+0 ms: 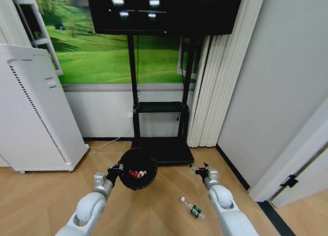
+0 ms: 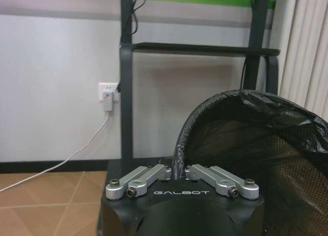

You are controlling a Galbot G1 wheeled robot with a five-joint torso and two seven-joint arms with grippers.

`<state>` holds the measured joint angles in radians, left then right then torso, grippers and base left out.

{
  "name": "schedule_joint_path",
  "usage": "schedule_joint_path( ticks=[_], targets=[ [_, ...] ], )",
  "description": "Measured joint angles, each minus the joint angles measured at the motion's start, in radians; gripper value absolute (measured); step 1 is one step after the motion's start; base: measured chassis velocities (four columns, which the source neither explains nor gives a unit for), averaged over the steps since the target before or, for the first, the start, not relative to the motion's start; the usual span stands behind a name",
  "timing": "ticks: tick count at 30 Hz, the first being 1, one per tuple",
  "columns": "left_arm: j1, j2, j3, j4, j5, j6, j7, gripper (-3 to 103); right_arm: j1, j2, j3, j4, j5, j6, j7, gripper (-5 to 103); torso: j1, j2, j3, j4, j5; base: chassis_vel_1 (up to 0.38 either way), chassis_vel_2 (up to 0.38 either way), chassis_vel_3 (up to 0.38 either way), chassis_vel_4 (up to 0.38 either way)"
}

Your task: Pick up the trash bin and place the garbage on the floor into it.

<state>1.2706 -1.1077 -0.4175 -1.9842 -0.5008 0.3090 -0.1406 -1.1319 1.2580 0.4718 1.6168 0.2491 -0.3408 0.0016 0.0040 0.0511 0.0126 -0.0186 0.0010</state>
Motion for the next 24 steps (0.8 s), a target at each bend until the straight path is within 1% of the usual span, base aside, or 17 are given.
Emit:
schedule_joint_path(
  ticks=[1, 2, 3, 4, 5, 6, 8, 9, 10, 12, 13, 18, 24],
  targets=[
    [-0.004, 0.0, 0.0, 0.0, -0.002, 0.0, -0.002, 4, -0.006, -0.016, 0.009, -0.019, -0.026, -0.027, -0.076, 100, 0.0, 0.0, 0.0, -0.0002, -0.0011, -0.227, -0.184, 0.218, 0.138],
    [-0.007, -0.001, 0.0, 0.0, -0.003, 0.0, -0.004, 4, -0.014, -0.035, 0.018, -0.04, -0.067, -0.047, -0.162, 100, 0.0, 0.0, 0.0, 0.0, -0.001, -0.125, -0.184, 0.218, 0.099],
    [-0.007, -0.001, 0.0, 0.0, -0.003, 0.0, -0.004, 4, -0.014, -0.035, 0.018, -0.04, -0.067, -0.047, -0.162, 100, 0.0, 0.0, 0.0, 0.0, -0.001, -0.125, -0.184, 0.218, 0.099],
    [-0.009, -0.002, 0.001, 0.0, -0.004, 0.0, -0.006, 4, -0.024, -0.051, 0.025, -0.059, -0.101, -0.06, -0.234, 100, 0.0, 0.0, 0.0, 0.0, -0.0004, -0.021, -0.083, 0.097, 0.025],
    [-0.011, -0.003, 0.001, 0.001, -0.004, 0.0, -0.008, 4, -0.039, -0.07, 0.029, -0.077, -0.136, -0.069, -0.298, 100, 0.0, 0.0, 0.0, 0.0002, -0.0009, 0.0, 0.0, 0.0, 0.0],
    [-0.011, -0.003, 0.001, 0.001, -0.004, 0.0, -0.008, 4, -0.039, -0.07, 0.029, -0.077, -0.136, -0.069, -0.298, 100, 0.0, 0.0, 0.0, 0.0002, -0.0009, 0.0, 0.0, 0.0, 0.0],
    [-0.011, -0.005, 0.001, 0.003, -0.004, 0.0, -0.009, 4, -0.074, -0.089, 0.02, -0.085, -0.155, -0.068, -0.339, 100, 0.0, 0.0, 0.0, 0.0004, -0.0014, 0.058, 0.077, -0.068, -0.028],
    [-0.011, -0.005, 0.001, 0.003, -0.004, 0.0, -0.009, 4, -0.074, -0.089, 0.02, -0.085, -0.155, -0.068, -0.339, 100, 0.0, 0.0, 0.0, 0.0004, -0.0014, 0.075, 0.077, -0.083, -0.048],
    [-0.011, -0.009, 0.001, 0.006, -0.002, 0.0, -0.009, 4, -0.1, -0.101, 0.009, -0.085, -0.168, -0.066, -0.375, 100, 0.0, 0.0, 0.0, 0.0002, -0.0006, 0.081, 0.097, -0.083, -0.084],
    [-0.01, -0.011, 0.002, 0.008, -0.001, -0.001, -0.01, 4, -0.118, -0.108, 0.0, -0.092, -0.213, -0.052, -0.464, 100, 0.0, 0.0, 0.0, 0.0005, -0.0017, 0.071, 0.052, -0.065, -0.069],
    [-0.01, -0.012, 0.002, 0.009, -0.001, -0.001, -0.01, 4, -0.123, -0.108, -0.01, -0.105, -0.243, -0.039, -0.507, 100, 0.0, 0.0, 0.0, 0.0006, -0.0013, 0.024, 0.041, -0.03, -0.054],
    [-0.008, -0.012, 0.0, 0.009, -0.001, -0.003, -0.008, 4, -0.138, -0.084, -0.039, -0.133, -0.243, -0.029, -0.52, 100, 0.0, 0.0, 0.0, 0.0004, -0.0009, 0.005, 0.008, -0.006, -0.011],
    [0.016, -0.021, -0.002, 0.003, 0.007, -0.01, 0.006, 4, -0.14, -0.033, -0.065, -0.186, -0.261, -0.015, -0.523, 100, 0.0, 0.0, 0.0, 0.0004, -0.001, 0.0, 0.0, 0.0, 0.0]
  ],
)
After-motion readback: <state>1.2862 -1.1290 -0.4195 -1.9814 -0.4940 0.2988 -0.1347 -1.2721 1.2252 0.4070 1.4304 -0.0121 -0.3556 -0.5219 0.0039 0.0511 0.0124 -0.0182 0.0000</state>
